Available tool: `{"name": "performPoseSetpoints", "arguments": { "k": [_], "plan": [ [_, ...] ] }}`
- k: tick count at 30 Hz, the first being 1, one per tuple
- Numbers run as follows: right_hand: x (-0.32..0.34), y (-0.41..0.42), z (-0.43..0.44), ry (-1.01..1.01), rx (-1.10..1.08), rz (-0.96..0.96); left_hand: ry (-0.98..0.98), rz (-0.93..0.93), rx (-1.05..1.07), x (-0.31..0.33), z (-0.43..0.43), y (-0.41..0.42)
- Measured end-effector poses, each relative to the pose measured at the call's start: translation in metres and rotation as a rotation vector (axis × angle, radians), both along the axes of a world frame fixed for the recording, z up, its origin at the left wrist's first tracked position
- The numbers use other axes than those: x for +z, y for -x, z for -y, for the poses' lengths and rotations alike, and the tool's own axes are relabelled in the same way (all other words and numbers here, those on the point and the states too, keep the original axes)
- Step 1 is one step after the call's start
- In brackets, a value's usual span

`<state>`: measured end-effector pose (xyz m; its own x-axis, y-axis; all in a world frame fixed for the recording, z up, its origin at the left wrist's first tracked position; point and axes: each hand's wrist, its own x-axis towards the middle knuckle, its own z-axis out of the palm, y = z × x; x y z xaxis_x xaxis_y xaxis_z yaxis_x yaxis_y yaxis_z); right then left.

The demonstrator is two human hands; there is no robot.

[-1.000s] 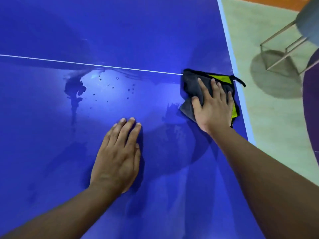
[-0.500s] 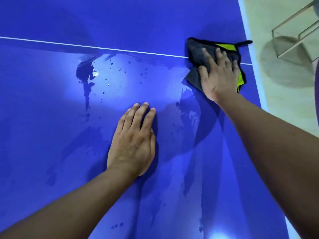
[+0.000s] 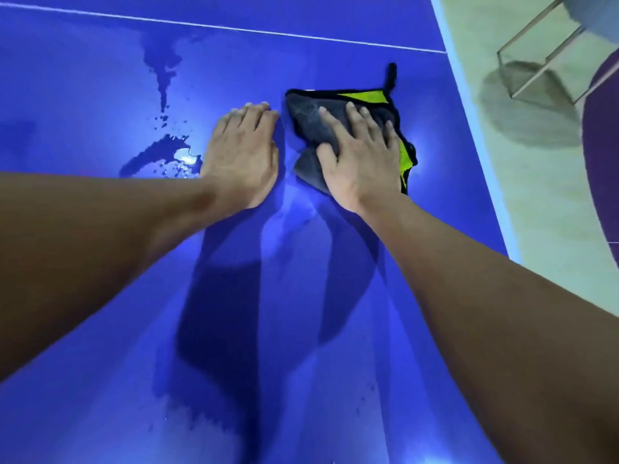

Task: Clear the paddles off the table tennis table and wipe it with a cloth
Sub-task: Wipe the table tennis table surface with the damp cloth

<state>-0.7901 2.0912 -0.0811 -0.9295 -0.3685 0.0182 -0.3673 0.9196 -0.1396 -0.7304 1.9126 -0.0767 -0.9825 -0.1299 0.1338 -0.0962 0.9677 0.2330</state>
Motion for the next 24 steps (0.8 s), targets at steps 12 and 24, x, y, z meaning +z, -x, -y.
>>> {"name": "performPoseSetpoints", "arguments": {
  "k": [12, 24],
  "plan": [
    [-0.003, -0.183, -0.052, 0.019, 0.025, 0.01, -0.294, -0.018, 0.048, 0.02, -0.08, -0.319],
    [0.006, -0.396, -0.105, 0.085, -0.037, 0.023, -0.194, 0.087, 0.099, 0.007, -0.093, -0.5]
  ]
}}
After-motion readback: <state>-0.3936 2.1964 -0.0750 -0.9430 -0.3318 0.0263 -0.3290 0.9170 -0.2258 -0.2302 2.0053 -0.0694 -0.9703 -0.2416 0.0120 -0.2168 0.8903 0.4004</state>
